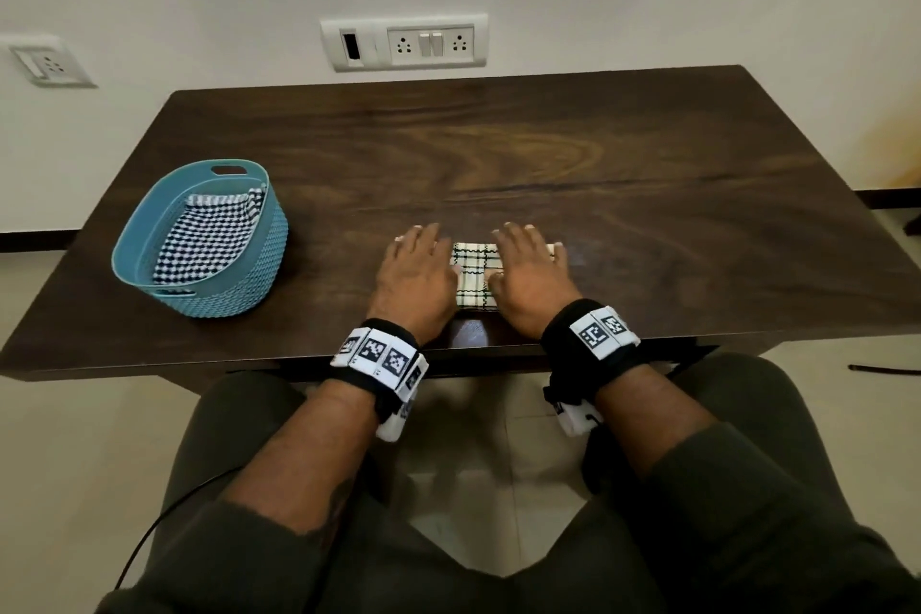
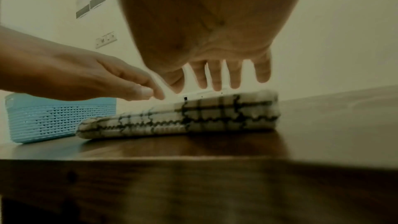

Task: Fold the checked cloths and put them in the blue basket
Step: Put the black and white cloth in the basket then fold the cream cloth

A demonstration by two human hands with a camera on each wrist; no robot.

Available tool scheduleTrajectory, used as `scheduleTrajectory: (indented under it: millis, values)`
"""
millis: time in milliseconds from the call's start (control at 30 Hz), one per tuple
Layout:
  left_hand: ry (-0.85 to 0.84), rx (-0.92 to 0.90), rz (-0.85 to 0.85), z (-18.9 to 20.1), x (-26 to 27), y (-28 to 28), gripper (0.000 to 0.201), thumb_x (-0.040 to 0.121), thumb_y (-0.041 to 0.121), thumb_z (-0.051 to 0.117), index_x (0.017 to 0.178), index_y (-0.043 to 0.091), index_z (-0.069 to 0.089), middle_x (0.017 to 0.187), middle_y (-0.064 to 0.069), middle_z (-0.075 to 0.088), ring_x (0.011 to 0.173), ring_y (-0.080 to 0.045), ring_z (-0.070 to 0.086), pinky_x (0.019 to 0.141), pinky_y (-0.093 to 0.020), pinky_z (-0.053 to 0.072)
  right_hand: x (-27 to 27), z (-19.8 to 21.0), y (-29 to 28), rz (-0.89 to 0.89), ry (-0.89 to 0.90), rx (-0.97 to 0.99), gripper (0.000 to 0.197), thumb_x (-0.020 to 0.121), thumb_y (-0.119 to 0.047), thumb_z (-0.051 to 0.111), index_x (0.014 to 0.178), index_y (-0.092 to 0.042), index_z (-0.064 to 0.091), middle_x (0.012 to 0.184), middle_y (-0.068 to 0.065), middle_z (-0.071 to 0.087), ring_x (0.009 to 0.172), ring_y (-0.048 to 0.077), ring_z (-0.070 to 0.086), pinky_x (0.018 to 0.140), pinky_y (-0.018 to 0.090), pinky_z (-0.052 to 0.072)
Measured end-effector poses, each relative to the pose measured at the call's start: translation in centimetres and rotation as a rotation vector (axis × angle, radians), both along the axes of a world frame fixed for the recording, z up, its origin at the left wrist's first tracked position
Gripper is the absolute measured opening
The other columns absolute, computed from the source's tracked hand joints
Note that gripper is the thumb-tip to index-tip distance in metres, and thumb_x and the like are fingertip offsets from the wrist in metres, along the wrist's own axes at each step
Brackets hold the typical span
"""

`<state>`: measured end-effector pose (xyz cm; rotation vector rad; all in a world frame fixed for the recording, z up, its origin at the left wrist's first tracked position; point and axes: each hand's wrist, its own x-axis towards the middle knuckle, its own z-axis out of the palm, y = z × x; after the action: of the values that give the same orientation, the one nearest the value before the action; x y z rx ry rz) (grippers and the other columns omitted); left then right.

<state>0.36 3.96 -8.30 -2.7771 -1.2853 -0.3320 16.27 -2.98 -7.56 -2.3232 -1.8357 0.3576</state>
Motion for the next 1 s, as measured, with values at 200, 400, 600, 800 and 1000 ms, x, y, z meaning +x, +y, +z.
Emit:
scheduleTrajectory:
  millis: [200,400,600,800,1000]
  values:
    - [0.201,-0.247,0.098,-3.4,-0.8,-0.3,0.075,0.097,0.061,0.016,0.158,0.019,0.010,0.166,-0.006,0.001,0.153,-0.022,-0.003,0.121,-0.050,-0.006,1.0,-3.2,-0.5,0.015,-0.068,-0.230,0.086,0.092,-0.071,0.020,0.157,-0.023,-0.008,0.163,0.000,-0.021,0.149,0.024,-0.022,0.115,0.060,-0.015]
    - [0.209,-0.323,0.133,-3.0,-1.9,0.1,0.087,0.092,0.072,0.009,0.158,0.016,0.000,0.165,-0.001,-0.010,0.151,-0.023,-0.013,0.121,-0.050,-0.007,3.2,-3.0,-1.1,-0.051,-0.027,-0.275,0.097,0.086,-0.078,0.023,0.156,-0.022,-0.013,0.162,-0.002,-0.025,0.148,0.025,-0.026,0.115,0.061,-0.013]
    - [0.336,-0.371,0.050,-0.6,-1.9,4.1,0.072,0.098,0.063,0.017,0.158,0.026,0.001,0.165,0.004,-0.010,0.151,-0.024,-0.013,0.120,-0.052,-0.007,2.9,-1.3,-1.9,-0.061,-0.024,-0.201,0.083,0.093,-0.059,0.035,0.157,-0.013,0.009,0.164,0.006,0.010,0.151,0.033,0.001,0.117,0.062,0.002]
    - [0.116,-0.192,0.011,2.9,-1.4,3.2,0.073,0.086,0.013,0.054,0.153,0.027,0.028,0.164,-0.001,0.015,0.152,-0.025,0.008,0.122,-0.050,0.011,-0.5,1.6,-3.6,-0.029,-0.026,-0.194,0.024,0.091,-0.028,0.047,0.096,-0.010,0.062,0.115,0.018,0.063,0.105,0.034,0.057,0.090,0.041,0.046]
    - [0.068,-0.421,-0.080,1.5,-5.2,-1.4,0.071,0.081,0.004,0.058,0.147,0.025,0.043,0.160,0.002,0.030,0.145,-0.018,0.030,0.118,-0.028,0.020,-0.9,2.3,-3.6,0.128,0.189,-0.076,0.029,0.093,-0.029,0.050,0.080,-0.007,0.064,0.082,0.013,0.066,0.077,0.030,0.061,0.066,0.033,0.048]
